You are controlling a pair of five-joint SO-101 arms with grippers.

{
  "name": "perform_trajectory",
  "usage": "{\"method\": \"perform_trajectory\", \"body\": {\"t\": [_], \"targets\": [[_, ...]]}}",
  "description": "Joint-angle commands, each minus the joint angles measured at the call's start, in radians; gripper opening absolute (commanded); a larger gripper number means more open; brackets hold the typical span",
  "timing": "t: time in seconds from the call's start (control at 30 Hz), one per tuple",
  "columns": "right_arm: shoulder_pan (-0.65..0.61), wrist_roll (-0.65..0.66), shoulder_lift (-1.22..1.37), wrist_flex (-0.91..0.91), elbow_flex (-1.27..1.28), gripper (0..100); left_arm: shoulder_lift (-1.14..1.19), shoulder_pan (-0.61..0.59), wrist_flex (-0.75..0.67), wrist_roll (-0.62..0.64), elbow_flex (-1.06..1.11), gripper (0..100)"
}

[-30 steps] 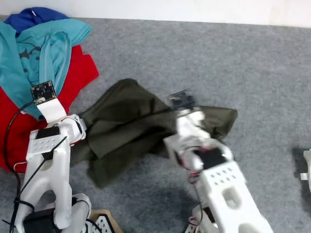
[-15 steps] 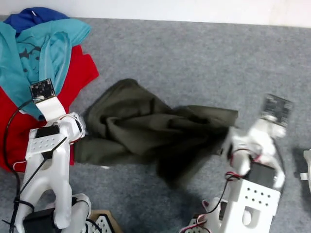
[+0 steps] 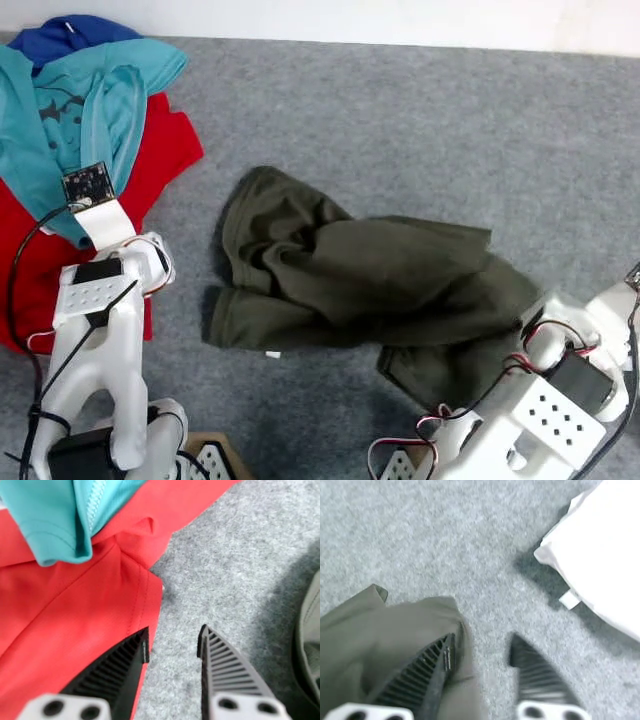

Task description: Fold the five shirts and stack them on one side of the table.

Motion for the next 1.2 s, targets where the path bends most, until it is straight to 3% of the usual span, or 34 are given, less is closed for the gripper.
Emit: {"method": "perform_trajectory", "body": {"t": [0.0,0.13,0.33,0.5,0.83,1.03,1.17], "targets": [[-0.058,-0.011,-0.024,0.044,-0.101,24.1,-0.005,0.005,-0.011,0.012,-0.035,17],[-0.179,0.011,-0.024,0.199,-0.249,24.1,-0.031,0.022,0.114,0.012,-0.094,17],[-0.444,0.193,-0.019,0.473,-0.39,24.1,-0.183,0.166,0.396,0.006,-0.139,17],[-0.57,0.31,0.111,0.682,-0.384,24.1,-0.248,0.237,0.442,0.009,-0.153,17],[-0.398,0.468,0.288,0.558,-0.182,24.1,0.07,0.243,0.439,0.011,-0.269,17],[-0.246,0.812,0.288,0.446,0.045,24.1,0.165,0.243,0.381,0.011,-0.266,17],[-0.154,0.974,0.288,0.352,0.193,24.1,0.185,0.245,0.358,0.011,-0.266,17]]}}
